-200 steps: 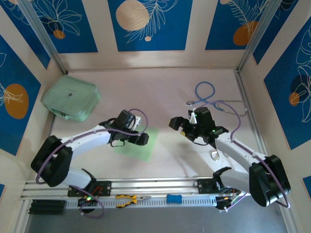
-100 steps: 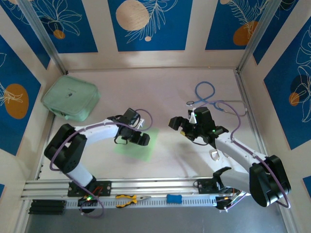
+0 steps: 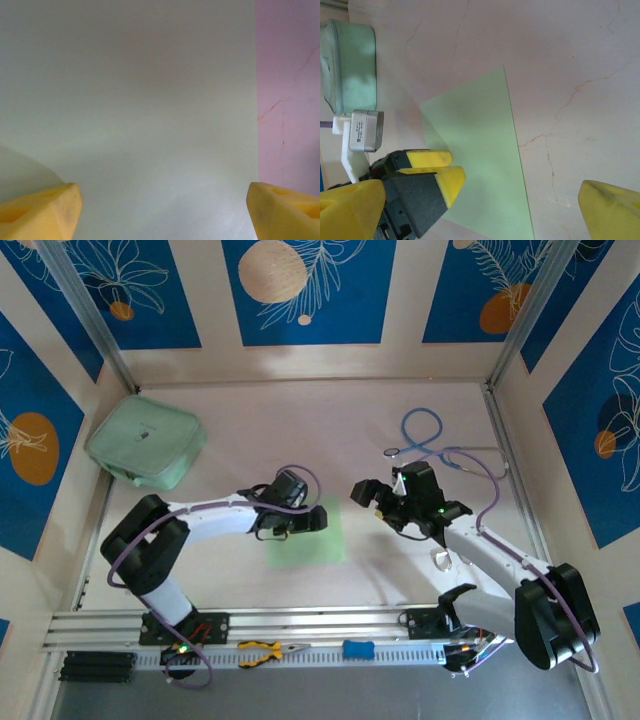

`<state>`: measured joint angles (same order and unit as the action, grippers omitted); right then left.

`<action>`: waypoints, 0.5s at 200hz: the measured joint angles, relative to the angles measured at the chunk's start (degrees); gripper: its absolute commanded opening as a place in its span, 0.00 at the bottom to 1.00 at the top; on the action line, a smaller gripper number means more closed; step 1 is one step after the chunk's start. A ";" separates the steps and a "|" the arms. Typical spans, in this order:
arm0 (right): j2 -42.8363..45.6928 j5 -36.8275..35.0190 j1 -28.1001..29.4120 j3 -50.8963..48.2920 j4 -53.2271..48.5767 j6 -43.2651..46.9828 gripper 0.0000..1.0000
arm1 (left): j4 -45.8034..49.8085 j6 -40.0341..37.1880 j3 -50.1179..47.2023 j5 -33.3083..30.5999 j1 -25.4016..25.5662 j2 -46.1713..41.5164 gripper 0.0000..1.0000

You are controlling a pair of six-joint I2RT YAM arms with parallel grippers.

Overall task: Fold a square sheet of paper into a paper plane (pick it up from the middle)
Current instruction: Move the square sheet of paper to the center of the table.

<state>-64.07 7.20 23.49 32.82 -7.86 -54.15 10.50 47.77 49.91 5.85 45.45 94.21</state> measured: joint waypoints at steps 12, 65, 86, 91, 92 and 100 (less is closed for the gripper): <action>0.52 0.02 -0.44 0.00 -0.11 0.04 0.99 | 1.31 0.17 0.59 -2.10 0.61 0.02 0.87; 0.81 3.89 -5.03 -0.07 0.79 0.04 0.97 | 7.04 -6.45 1.27 -11.10 0.85 -3.98 0.92; -1.53 9.99 -8.57 -0.48 4.83 -0.42 0.97 | 8.33 -9.14 1.46 -11.47 0.85 -4.90 0.90; -2.32 10.91 -9.01 -0.46 5.31 -0.37 0.97 | 8.87 -9.46 1.62 -11.37 0.85 -4.74 0.90; -2.40 11.02 -9.05 -0.46 5.33 -0.39 0.97 | 8.94 -9.53 1.66 -11.34 0.85 -4.72 0.90; -3.54 12.04 -9.16 -0.31 5.49 -0.28 0.97 | 10.05 -9.97 2.27 -10.99 0.85 -4.26 0.89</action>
<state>-67.61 19.25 14.33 32.51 -2.37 -54.43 20.56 37.80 52.18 -5.15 46.30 89.95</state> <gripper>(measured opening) 0.968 0.898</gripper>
